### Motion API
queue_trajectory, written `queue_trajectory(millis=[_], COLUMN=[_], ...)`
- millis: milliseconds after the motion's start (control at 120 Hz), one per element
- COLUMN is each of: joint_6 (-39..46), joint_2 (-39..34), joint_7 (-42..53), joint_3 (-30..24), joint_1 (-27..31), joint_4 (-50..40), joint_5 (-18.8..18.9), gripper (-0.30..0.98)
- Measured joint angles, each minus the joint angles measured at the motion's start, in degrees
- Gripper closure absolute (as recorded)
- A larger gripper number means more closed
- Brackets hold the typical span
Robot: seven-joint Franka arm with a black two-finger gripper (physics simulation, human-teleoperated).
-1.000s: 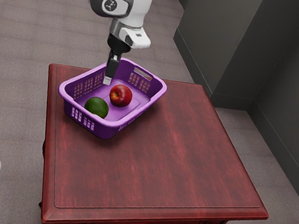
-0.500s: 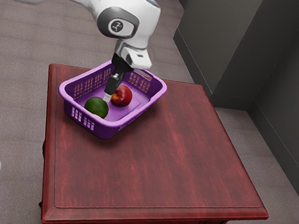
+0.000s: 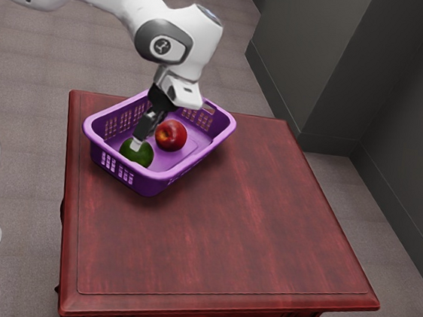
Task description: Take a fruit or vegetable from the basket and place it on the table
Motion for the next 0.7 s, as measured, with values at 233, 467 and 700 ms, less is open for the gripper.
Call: queue_trajectory(millis=[233,467,700], joint_6=[-1.71,-2.13,-2.11], joint_2=[-0.04,0.17,0.42], joint_7=[0.66,0.71,-1.01], joint_3=[0.00,0.09,0.09], joint_1=[-0.01,0.08,0.33], joint_4=[-0.37,-0.40,-0.40], joint_5=[1.97,3.75,6.06], gripper=[0.00,0.00,0.00])
